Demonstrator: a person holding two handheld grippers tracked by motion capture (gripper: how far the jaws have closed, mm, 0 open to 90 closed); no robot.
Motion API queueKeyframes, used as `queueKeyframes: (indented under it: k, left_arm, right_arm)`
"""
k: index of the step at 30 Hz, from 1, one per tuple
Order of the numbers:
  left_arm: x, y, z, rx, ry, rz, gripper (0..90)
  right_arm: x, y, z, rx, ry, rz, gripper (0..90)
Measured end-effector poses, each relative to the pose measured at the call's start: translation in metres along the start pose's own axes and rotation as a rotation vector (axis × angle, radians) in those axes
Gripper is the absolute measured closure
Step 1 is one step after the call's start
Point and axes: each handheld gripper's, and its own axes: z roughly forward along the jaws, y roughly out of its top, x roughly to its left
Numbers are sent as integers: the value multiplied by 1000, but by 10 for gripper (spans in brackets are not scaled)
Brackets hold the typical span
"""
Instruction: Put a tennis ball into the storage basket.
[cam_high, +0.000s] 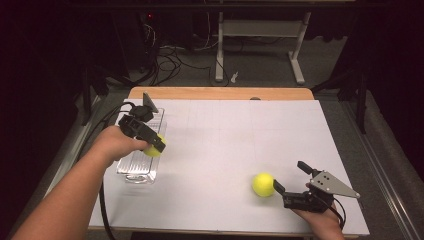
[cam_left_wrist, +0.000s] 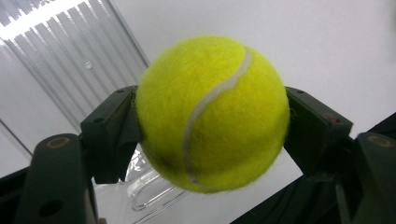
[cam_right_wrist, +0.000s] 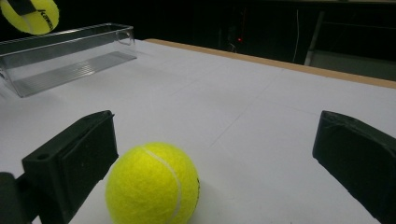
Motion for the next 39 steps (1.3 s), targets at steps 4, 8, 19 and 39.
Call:
queueKeyframes:
  k: [4, 8, 19, 39]
  left_arm:
    - [5, -1, -3, -7, 0, -16, 267]
    - [10, -2, -4, -14, 0, -31, 266]
    - [22, -3, -6, -14, 8, -70, 266]
    - [45, -6, -14, -29, 31, -139, 266]
  right_arm:
    - [-1, 0, 0, -1, 0, 0, 7]
    - [-1, 0, -1, -1, 0, 1, 7]
    - [-1, 0, -1, -4, -4, 2, 7]
    - [-1, -1, 0, 2, 0, 0, 8]
